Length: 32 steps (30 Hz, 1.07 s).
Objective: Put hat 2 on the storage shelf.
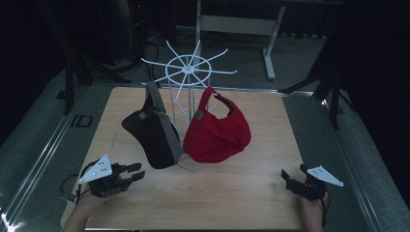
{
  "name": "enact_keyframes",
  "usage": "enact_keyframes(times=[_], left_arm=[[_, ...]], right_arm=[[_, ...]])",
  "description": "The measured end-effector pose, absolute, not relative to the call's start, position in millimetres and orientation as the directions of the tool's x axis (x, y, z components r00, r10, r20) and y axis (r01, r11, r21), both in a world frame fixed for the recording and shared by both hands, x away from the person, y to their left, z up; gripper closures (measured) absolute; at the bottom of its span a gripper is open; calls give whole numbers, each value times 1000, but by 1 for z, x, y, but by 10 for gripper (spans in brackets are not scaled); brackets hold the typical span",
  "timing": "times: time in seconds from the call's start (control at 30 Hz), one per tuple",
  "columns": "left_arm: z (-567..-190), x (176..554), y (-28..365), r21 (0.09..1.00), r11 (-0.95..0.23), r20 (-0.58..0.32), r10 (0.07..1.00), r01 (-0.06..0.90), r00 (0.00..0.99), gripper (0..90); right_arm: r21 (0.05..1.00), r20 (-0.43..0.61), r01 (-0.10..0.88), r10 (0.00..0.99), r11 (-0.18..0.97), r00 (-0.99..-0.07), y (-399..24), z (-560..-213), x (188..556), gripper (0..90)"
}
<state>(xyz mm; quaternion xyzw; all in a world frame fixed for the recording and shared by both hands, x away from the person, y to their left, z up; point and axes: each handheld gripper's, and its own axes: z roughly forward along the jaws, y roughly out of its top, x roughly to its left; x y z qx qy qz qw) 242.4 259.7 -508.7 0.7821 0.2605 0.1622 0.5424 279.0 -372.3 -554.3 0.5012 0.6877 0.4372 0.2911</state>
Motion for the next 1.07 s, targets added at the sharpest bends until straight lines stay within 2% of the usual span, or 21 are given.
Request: enact_keyframes(times=[0.27, 0.53, 0.73, 1.07], left_arm=[[-524, 238, 261, 930, -262, -49, 607, 259, 793, 644], [-537, 232, 268, 917, -279, -29, 668, 287, 743, 630], [-542, 229, 276, 921, -248, -40, 704, 299, 709, 630], [-549, 227, 281, 916, -246, -49, 715, 317, 697, 630]], right_arm=[[892, 42, 438, 944, 112, -328, -372, -554, 279, 149], [891, 38, 439, 944, 117, -328, -372, -554, 279, 149], [891, 35, 437, 944, 120, -329, -372, -554, 279, 149], [889, 44, 443, 943, 113, -329, -373, -554, 280, 149]])
